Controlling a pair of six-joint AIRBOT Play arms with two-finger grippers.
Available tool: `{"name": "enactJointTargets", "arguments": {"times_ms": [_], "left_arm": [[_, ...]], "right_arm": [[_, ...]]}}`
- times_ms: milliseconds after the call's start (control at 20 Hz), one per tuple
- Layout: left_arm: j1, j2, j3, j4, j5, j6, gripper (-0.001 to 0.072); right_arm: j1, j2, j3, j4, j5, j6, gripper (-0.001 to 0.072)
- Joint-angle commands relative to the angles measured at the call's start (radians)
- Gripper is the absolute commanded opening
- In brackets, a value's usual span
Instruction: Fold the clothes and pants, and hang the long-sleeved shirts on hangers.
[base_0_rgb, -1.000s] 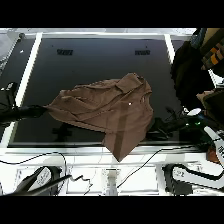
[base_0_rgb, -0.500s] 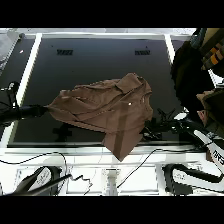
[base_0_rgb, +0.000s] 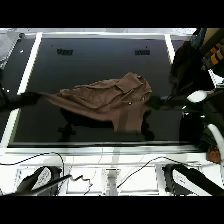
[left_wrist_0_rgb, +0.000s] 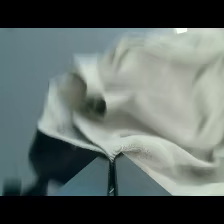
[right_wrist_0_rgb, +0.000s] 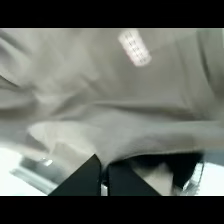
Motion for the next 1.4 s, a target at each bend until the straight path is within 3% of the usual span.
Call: {"name": "enactJointTargets", "arguments": {"times_ms": [0,200,300,400,550,650,750,850,950,1050,1200,1350], "left_arm": [[0.000,0.066,0.120,-0.254,0.049,0.000,0.0014],[0.000,0.196,0.193,-0.557,0.187,0.005,0.0015],[0.000,0.282,0.211,-0.566,0.221,0.123,0.0015],[0.000,0.381,0.211,-0.515,0.232,0.237,0.0013],[0.000,0.525,0.212,-0.191,0.335,0.231,0.0009],[0.000,0.598,0.225,0.142,0.421,0.010,0.0008],[0.000,0.622,0.263,0.486,0.420,-0.207,0.0009],[0.000,0.616,0.285,0.652,0.418,-0.349,0.0009],[0.000,0.591,0.287,0.632,0.386,-0.407,0.0009],[0.000,0.521,0.287,0.552,0.327,-0.407,0.0009],[-0.009,0.339,0.287,0.349,0.198,-0.406,0.0009],[-0.109,0.093,0.287,0.349,0.035,-0.403,0.0010]], "right_arm": [[0.002,0.171,0.246,-0.045,-0.008,-0.005,0.0027],[0.002,0.363,0.487,-0.227,-0.112,0.049,0.0027],[0.002,0.446,0.570,-0.336,-0.174,0.102,0.0027],[0.002,0.503,0.643,-0.392,-0.174,0.110,0.0027],[0.002,0.542,0.712,-0.402,-0.159,0.111,0.0027],[0.002,0.542,0.729,-0.403,-0.162,0.121,0.0027],[0.002,0.525,0.729,-0.402,-0.159,0.151,0.0027],[0.002,0.491,0.729,-0.402,-0.153,0.155,0.0027],[0.002,0.444,0.729,-0.402,-0.127,0.156,0.0026],[0.002,0.368,0.729,-0.403,-0.101,0.157,0.0027],[0.002,0.202,0.729,-0.407,-0.035,0.190,0.0027],[0.002,0.007,0.729,-0.438,0.045,0.204,0.0027]]}}
